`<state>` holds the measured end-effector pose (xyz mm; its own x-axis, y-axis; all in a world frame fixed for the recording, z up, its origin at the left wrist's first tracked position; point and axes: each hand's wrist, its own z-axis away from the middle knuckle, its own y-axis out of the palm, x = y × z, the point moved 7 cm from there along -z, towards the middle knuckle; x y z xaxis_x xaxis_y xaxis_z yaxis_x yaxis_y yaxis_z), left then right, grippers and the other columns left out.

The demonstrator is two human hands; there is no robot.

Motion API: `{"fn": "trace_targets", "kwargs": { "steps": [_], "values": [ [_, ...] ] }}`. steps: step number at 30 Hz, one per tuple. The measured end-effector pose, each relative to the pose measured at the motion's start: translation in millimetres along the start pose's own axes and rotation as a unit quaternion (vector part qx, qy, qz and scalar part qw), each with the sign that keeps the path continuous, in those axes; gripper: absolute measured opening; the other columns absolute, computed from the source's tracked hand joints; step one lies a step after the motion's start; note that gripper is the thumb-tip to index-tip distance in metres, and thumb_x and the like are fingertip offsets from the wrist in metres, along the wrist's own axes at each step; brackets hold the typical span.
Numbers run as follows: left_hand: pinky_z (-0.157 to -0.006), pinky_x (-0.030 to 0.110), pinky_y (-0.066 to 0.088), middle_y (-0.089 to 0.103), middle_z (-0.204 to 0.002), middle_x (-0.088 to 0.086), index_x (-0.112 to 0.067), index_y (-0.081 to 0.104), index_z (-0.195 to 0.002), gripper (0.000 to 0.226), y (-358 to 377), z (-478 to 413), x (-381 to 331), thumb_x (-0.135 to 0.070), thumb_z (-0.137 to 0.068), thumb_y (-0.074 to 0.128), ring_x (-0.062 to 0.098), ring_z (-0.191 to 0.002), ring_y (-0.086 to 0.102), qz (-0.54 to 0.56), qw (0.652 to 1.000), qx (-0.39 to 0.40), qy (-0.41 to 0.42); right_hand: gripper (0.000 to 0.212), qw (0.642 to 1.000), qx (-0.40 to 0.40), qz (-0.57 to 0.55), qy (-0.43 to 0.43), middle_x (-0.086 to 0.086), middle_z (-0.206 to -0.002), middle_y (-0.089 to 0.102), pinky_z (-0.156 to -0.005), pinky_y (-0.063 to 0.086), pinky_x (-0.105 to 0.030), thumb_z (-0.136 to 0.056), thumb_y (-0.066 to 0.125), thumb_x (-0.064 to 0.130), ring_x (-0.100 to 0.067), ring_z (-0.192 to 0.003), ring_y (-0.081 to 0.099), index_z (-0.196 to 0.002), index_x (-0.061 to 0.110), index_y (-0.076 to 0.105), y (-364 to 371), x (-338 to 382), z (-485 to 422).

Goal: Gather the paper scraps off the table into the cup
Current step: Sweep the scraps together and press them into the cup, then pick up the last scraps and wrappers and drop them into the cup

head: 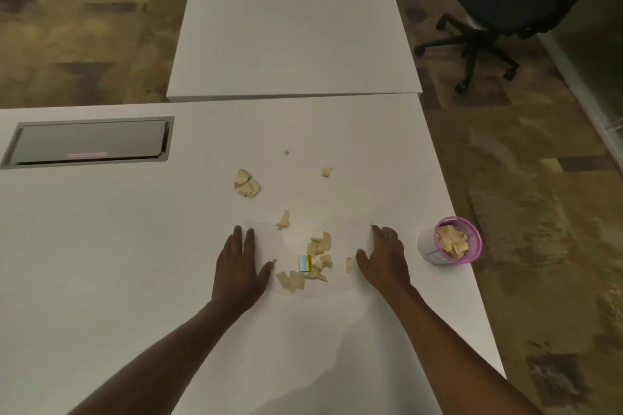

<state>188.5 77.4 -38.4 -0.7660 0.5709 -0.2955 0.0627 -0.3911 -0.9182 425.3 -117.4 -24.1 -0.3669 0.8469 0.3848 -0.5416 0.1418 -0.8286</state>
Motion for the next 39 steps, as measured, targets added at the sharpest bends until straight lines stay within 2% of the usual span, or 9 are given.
{"fn": "trace_targets", "kwargs": {
  "steps": [4,7,11,14,18,21,28,32,39],
  "values": [
    [-0.117,0.049,0.03,0.018,-0.161,0.023,-0.004,0.02,-0.153,0.086,-21.7,-36.4,16.0,-0.048,-0.09,0.059,0.04,-0.147,0.023,0.014,1.0,-0.008,-0.022,0.063,0.999,-0.024,0.005,0.02,-0.012,-0.152,0.029,-0.103,0.041,-0.042,-0.089,0.059,0.026,-0.031,-0.14,0.027,-0.145,0.009,0.036,-0.2,6.0,-18.3],
    [-0.118,0.05,0.029,0.015,-0.162,0.023,-0.004,0.018,-0.154,0.087,-32.6,-64.8,23.5,-0.048,-0.09,0.059,0.039,-0.148,0.021,0.025,0.999,-0.005,-0.036,0.048,0.999,-0.029,0.017,0.007,-0.012,-0.143,0.036,-0.094,0.046,-0.04,-0.086,0.059,0.022,-0.031,-0.133,0.033,-0.13,0.005,0.048,6.8,24.4,-26.0],
    [-0.113,0.053,0.034,0.015,-0.161,0.024,-0.007,0.016,-0.154,0.088,-40.0,-99.3,21.7,-0.048,-0.09,0.059,0.041,-0.146,0.023,0.025,0.999,-0.003,-0.03,0.031,0.991,0.022,0.07,-0.115,-0.008,-0.127,0.044,-0.089,0.049,-0.036,-0.084,0.056,0.019,-0.027,-0.119,0.043,-0.114,0.009,0.055,31.3,68.6,-29.6],
    [-0.111,0.054,0.036,0.014,-0.161,0.023,-0.008,0.015,-0.155,0.088,-42.5,-125.1,14.0,-0.049,-0.09,0.059,0.041,-0.145,0.023,0.009,1.0,-0.002,-0.013,0.043,0.981,0.027,0.072,-0.18,-0.008,-0.131,0.045,-0.09,0.048,-0.036,-0.086,0.056,0.02,-0.026,-0.12,0.045,-0.128,0.009,0.054,26.1,94.8,-53.8],
    [-0.113,0.053,0.034,0.018,-0.16,0.024,-0.006,0.021,-0.153,0.084,-39.2,-148.3,5.1,-0.046,-0.09,0.06,0.041,-0.145,0.022,0.036,0.999,0.001,-0.013,0.06,0.986,-0.004,0.066,-0.152,-0.009,-0.147,0.034,-0.098,0.044,-0.04,-0.086,0.055,0.015,-0.029,-0.135,0.033,-0.143,0.009,0.039,2.0,113.6,-102.6],
    [-0.117,0.049,0.03,0.018,-0.16,0.022,-0.005,0.022,-0.152,0.082,-27.9,-152.6,-3.5,-0.048,-0.092,0.057,0.039,-0.148,0.019,0.042,0.999,0.015,-0.005,0.065,0.987,0.02,0.073,-0.145,-0.01,-0.15,0.029,-0.1,0.042,-0.041,-0.085,0.054,0.013,-0.031,-0.138,0.029,-0.147,0.01,0.032,3.4,127.3,-126.6],
    [-0.113,0.045,0.034,0.024,-0.161,0.014,-0.013,0.024,-0.154,0.074,-9.6,-138.9,-31.1,-0.051,-0.095,0.047,0.032,-0.145,0.026,0.011,0.996,0.027,0.088,0.07,0.957,0.057,0.142,-0.247,-0.007,-0.155,0.025,-0.102,0.043,-0.044,-0.084,0.05,0.011,-0.03,-0.136,0.029,-0.15,0.019,0.028,23.5,192.4,-168.0],
    [-0.11,0.046,0.038,0.024,-0.16,0.015,-0.014,0.027,-0.153,0.069,-5.4,-129.6,-38.4,-0.047,-0.096,0.048,0.032,-0.144,0.027,-0.006,0.993,0.035,0.11,0.066,0.926,0.069,0.213,-0.302,-0.008,-0.152,0.03,-0.095,0.043,-0.042,-0.082,0.049,0.006,-0.032,-0.13,0.034,-0.146,0.014,0.034,36.9,218.4,-176.3],
    [-0.11,0.042,0.039,0.028,-0.159,0.015,-0.015,0.035,-0.15,0.061,14.2,-90.1,-50.6,-0.032,-0.095,0.054,0.033,-0.143,0.032,-0.035,0.983,0.058,0.172,0.054,0.906,0.057,0.227,-0.353,-0.014,-0.138,0.046,-0.084,0.049,-0.044,-0.076,0.046,0.001,-0.035,-0.116,0.048,-0.13,0.003,0.049,39.4,176.8,-132.2]
  ]
}}
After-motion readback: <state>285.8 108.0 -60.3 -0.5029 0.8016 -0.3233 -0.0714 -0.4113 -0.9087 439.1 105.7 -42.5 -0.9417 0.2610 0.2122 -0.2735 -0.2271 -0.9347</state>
